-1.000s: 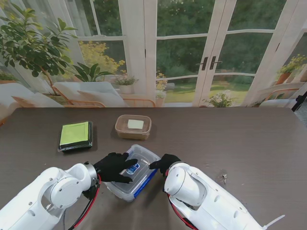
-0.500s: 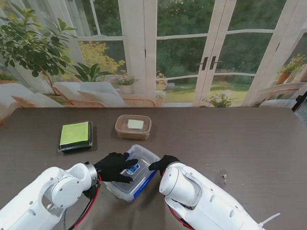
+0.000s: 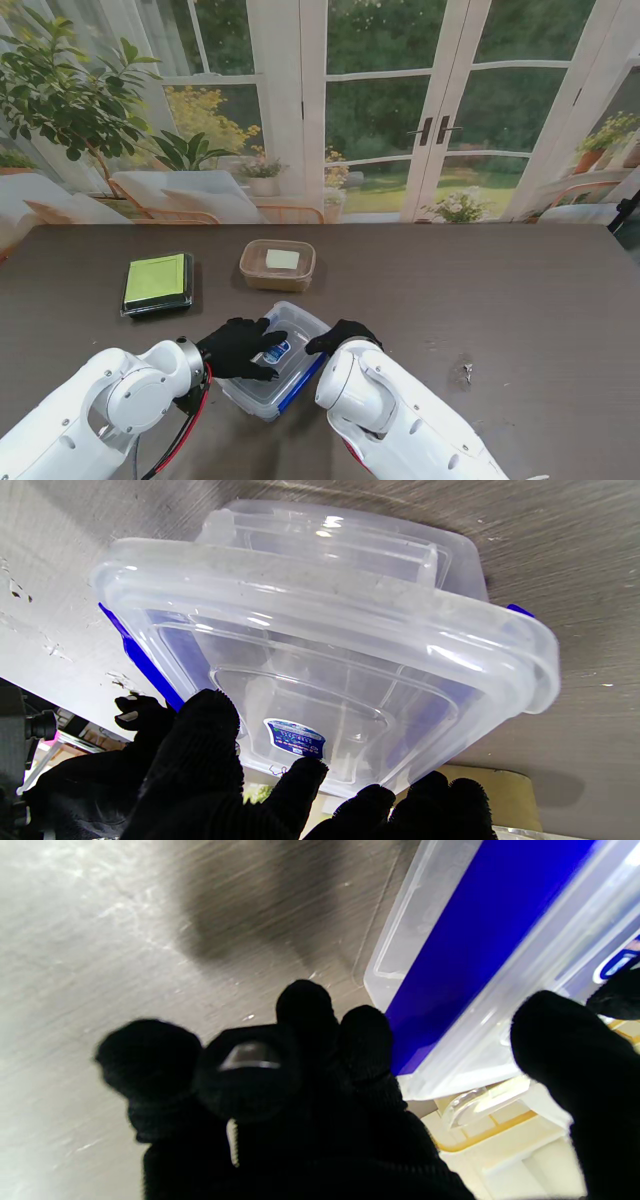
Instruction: Pair container bodies with their lids
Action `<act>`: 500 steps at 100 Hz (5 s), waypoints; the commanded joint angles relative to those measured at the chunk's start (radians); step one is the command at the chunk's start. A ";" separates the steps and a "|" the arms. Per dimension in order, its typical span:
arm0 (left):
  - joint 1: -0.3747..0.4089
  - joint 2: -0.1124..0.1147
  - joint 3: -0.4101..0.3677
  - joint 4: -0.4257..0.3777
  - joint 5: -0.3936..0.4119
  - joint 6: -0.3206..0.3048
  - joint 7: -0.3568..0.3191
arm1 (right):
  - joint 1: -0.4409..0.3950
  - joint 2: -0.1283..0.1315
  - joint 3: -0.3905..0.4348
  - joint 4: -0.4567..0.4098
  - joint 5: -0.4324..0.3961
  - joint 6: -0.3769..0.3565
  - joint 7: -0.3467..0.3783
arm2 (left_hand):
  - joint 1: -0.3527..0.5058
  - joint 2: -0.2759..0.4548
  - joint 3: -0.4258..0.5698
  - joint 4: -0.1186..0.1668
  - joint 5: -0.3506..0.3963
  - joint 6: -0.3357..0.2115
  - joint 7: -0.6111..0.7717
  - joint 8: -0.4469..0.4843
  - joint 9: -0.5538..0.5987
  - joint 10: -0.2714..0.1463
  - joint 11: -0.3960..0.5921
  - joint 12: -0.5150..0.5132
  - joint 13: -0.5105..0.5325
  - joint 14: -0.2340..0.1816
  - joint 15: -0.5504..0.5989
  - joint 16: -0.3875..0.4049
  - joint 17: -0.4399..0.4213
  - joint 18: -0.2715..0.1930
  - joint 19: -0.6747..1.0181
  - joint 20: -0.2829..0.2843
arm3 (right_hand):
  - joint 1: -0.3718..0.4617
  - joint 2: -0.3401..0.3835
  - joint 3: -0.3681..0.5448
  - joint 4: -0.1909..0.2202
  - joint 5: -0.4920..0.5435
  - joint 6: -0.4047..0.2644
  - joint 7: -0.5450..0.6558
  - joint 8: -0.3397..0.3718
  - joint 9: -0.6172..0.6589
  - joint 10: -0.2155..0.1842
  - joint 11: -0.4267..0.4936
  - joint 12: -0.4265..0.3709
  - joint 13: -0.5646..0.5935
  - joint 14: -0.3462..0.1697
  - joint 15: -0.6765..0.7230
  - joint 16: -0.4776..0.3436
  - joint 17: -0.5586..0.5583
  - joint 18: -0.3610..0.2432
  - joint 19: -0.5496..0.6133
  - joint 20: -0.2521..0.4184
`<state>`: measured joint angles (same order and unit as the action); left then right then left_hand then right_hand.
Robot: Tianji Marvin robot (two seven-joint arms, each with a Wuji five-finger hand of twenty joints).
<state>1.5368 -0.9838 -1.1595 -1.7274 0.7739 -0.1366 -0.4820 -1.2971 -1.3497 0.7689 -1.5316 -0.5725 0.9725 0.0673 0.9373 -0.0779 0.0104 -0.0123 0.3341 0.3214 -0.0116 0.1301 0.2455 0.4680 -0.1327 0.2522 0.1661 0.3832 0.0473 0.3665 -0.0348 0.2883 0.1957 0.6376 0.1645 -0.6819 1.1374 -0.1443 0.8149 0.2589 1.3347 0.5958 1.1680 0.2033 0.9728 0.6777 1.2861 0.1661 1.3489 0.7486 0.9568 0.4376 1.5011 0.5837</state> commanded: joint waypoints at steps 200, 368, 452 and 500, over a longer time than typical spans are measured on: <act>0.085 -0.010 -0.020 0.004 0.001 0.023 -0.011 | -0.126 -0.122 -0.072 0.036 0.291 0.037 -0.439 | -0.021 0.058 -0.021 0.016 0.033 -0.017 0.024 0.012 0.102 -0.123 0.181 0.061 -0.002 -0.039 0.018 0.005 -0.023 -0.039 -0.031 0.017 | 0.287 -0.270 0.181 -0.104 -0.438 0.025 -0.372 -0.220 -0.136 -0.155 0.213 0.087 0.032 -0.188 -0.030 0.015 0.079 -0.057 -0.084 0.013; 0.083 -0.007 -0.029 0.000 0.019 0.016 -0.033 | -0.015 0.058 -0.127 -0.036 0.093 0.040 -0.179 | -0.021 0.060 -0.021 0.016 0.032 -0.020 0.023 0.011 0.110 -0.120 0.183 0.062 -0.001 -0.042 0.018 0.005 -0.022 -0.039 -0.030 0.018 | -0.058 0.234 -0.098 0.068 -0.580 -0.115 -0.549 -0.346 -0.464 -0.068 0.119 0.101 -0.137 -0.005 -0.101 -0.064 -0.335 -0.054 -0.001 0.122; 0.070 -0.002 -0.029 0.000 0.025 0.006 -0.062 | 0.023 0.149 -0.110 -0.024 -0.049 -0.229 -0.134 | -0.020 0.061 -0.021 0.016 0.032 -0.022 0.024 0.011 0.114 -0.122 0.183 0.063 0.002 -0.043 0.020 0.006 -0.017 -0.039 -0.029 0.018 | -0.060 0.240 -0.146 0.065 -0.326 -0.291 -0.612 -0.340 -0.595 -0.059 -0.179 -0.132 -0.468 0.050 -0.481 -0.181 -0.588 -0.110 -0.216 0.041; 0.068 0.000 -0.033 -0.003 0.029 0.000 -0.069 | 0.071 0.163 -0.099 0.043 -0.025 -0.404 -0.101 | -0.017 0.061 -0.021 0.016 0.034 -0.037 0.023 0.010 0.120 -0.124 0.184 0.063 0.004 -0.042 0.020 0.006 -0.014 -0.036 -0.027 0.019 | -0.056 0.245 -0.170 0.059 -0.399 -0.359 -0.651 -0.349 -0.640 -0.113 -0.279 -0.199 -0.590 0.057 -0.742 -0.287 -0.700 -0.121 -0.373 -0.016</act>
<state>1.5833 -0.9863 -1.2057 -1.7606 0.7998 -0.1338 -0.5096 -1.2318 -1.1890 0.6710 -1.4906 -0.5932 0.5847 -0.0568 0.9373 -0.0779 0.0104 -0.0123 0.3309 0.3311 -0.0605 0.1065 0.2336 0.4584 -0.1458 0.2522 0.1427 0.4036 0.0144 0.3558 -0.0587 0.3021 0.1833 0.6478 0.1014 -0.4544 1.0170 -0.1039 0.4548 -0.0684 0.6913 0.2479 0.5723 0.1164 0.7114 0.4954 0.7340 0.2135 0.6273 0.4764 0.9532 0.3308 1.1566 0.5975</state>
